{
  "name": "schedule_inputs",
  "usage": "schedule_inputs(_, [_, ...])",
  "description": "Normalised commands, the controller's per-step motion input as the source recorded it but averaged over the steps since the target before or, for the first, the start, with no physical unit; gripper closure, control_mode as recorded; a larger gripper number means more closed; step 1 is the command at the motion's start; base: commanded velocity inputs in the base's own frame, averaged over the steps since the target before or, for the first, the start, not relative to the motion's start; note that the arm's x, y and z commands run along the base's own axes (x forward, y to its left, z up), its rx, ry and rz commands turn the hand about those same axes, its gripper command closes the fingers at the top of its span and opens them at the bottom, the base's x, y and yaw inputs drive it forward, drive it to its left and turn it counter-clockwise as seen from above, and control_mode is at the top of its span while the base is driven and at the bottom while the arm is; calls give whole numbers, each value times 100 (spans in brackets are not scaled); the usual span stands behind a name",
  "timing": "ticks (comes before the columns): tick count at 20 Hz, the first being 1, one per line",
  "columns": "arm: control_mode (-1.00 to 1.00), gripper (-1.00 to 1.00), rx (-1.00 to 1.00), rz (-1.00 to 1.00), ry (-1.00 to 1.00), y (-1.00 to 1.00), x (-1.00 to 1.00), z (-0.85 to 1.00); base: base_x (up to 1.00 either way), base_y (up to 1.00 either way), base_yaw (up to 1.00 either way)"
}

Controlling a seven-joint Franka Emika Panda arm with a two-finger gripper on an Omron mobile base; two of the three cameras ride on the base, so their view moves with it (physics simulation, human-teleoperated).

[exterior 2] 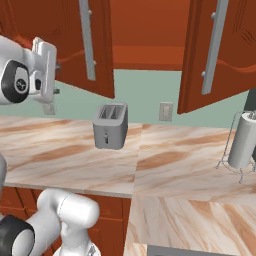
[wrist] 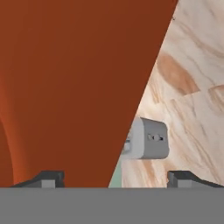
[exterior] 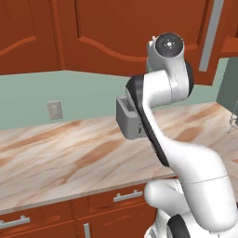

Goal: Close all open cabinet doors.

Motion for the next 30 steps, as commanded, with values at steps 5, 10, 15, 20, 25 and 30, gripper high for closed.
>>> schedule_inputs(5, [-100, -100, 0, 19, 7, -21, 56, 0, 0, 0, 0])
schedule_inputs(10, [-100, -100, 0, 21, 1, -24, 47, -3, 0, 0, 0])
schedule_inputs(15, [-100, -100, 0, 20, 0, -18, 44, -3, 0, 0, 0])
schedule_inputs(20, [-100, -100, 0, 18, 0, -8, 46, 0, 0, 0, 0])
schedule_inputs(25, [-100, -100, 0, 15, 0, 0, 52, -2, 0, 0, 0])
schedule_inputs(30, [-100, -100, 0, 12, -1, 0, 44, -1, 0, 0, 0])
